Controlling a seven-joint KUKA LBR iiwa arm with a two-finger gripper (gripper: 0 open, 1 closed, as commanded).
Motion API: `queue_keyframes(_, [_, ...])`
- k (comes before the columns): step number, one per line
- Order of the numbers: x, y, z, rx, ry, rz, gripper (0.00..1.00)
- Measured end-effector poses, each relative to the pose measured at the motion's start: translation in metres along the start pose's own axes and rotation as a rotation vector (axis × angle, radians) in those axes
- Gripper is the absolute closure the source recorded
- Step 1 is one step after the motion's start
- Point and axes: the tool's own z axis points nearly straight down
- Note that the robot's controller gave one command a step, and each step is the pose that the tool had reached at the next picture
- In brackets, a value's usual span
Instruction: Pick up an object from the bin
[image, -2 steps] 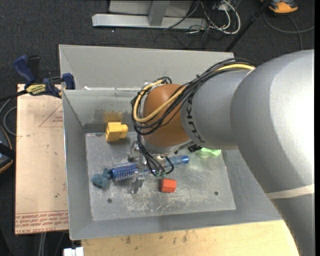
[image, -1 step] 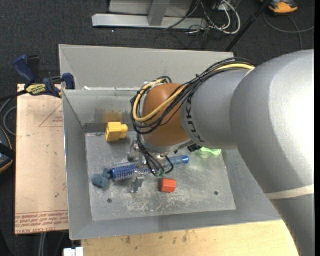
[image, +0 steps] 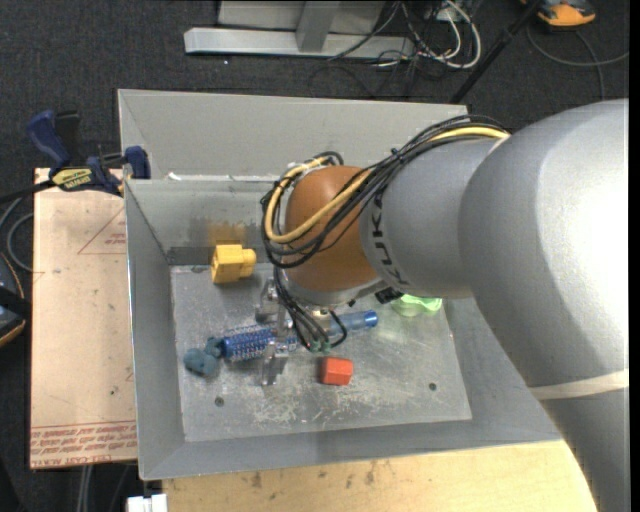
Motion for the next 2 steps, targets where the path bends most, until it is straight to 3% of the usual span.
queue_keyframes(1, [-0.002,0.001,-0.002,-0.002,-0.005,0.0,1.0])
queue_keyframes(2, [-0.004,0.002,-0.063,-0.001,-0.005,0.0,1.0])
